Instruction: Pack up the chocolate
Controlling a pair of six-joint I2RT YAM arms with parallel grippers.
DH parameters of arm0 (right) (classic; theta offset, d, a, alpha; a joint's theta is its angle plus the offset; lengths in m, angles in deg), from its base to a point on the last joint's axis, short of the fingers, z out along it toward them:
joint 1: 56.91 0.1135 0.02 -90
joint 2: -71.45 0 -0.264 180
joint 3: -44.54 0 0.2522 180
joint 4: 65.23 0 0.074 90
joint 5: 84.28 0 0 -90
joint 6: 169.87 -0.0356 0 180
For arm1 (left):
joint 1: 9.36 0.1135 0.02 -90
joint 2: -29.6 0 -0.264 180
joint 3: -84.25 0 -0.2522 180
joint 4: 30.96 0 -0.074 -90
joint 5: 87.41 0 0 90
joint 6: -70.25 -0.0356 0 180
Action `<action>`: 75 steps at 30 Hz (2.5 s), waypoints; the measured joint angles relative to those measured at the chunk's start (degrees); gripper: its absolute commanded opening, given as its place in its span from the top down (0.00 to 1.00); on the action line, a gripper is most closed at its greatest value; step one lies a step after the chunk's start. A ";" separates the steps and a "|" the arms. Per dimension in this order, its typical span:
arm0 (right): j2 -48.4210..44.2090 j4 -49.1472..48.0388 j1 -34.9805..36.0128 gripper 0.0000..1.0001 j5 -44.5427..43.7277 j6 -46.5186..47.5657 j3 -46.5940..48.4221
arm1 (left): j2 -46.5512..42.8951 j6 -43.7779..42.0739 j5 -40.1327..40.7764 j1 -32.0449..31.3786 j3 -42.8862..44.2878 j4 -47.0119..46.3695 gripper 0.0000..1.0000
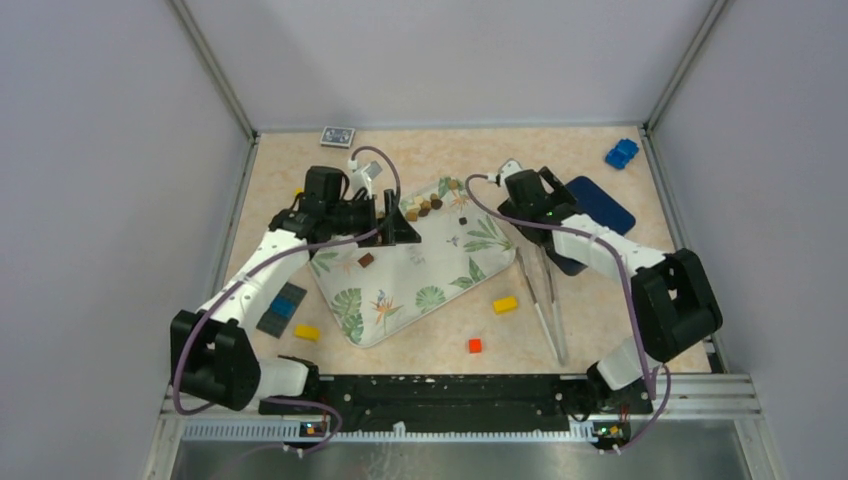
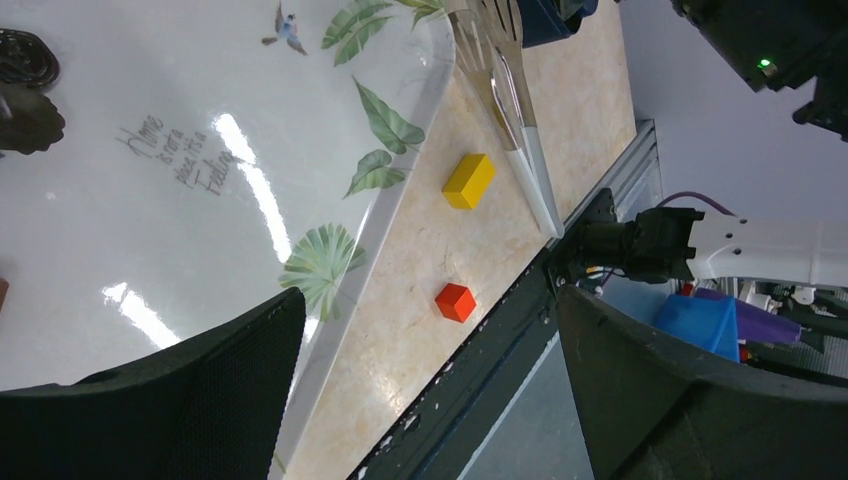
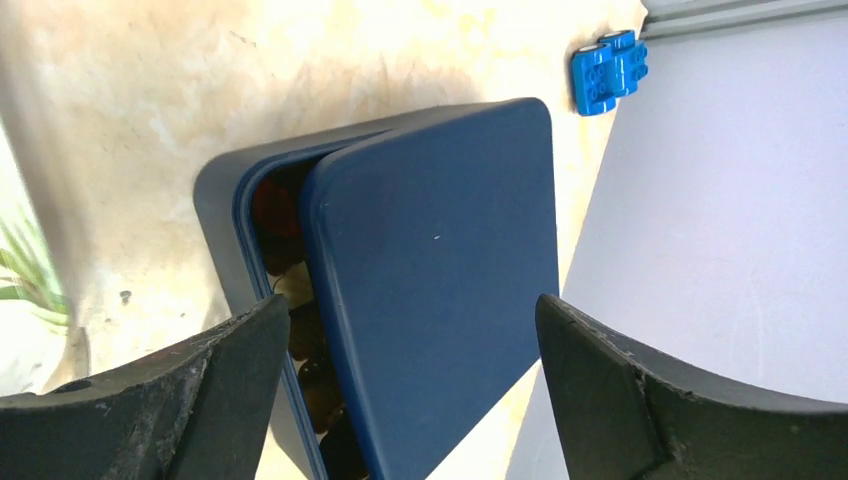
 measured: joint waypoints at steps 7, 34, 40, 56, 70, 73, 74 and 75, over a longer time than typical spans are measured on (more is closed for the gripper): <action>-5.88 4.09 -6.45 0.14 10.97 -8.52 5.25 | 5.31 4.37 3.13 -6.23 4.37 -3.58 0.03; 22.08 8.13 -45.77 0.15 59.60 -41.35 25.86 | 55.17 19.67 2.54 -25.99 39.34 -22.60 0.01; 22.08 7.82 -45.79 0.15 60.50 -41.31 25.75 | 57.57 21.62 1.46 -25.99 41.51 -24.96 0.01; 20.20 4.76 -45.81 0.20 62.14 -40.89 21.33 | 62.38 24.81 -0.61 -25.99 47.91 -27.56 0.01; 17.16 5.60 -45.81 0.22 65.59 -40.37 19.34 | 63.19 25.70 -0.48 -25.92 48.00 -27.93 0.01; 16.50 5.77 -45.81 0.22 66.16 -40.22 19.34 | 63.54 25.83 -0.33 -25.90 48.13 -28.06 0.01; 16.31 5.86 -45.81 0.22 66.34 -40.02 19.34 | 63.69 25.86 -0.33 -25.88 48.15 -28.20 0.01; 16.22 5.97 -45.81 0.22 66.42 -39.89 19.34 | 63.80 25.88 -0.31 -25.88 48.22 -28.24 0.01</action>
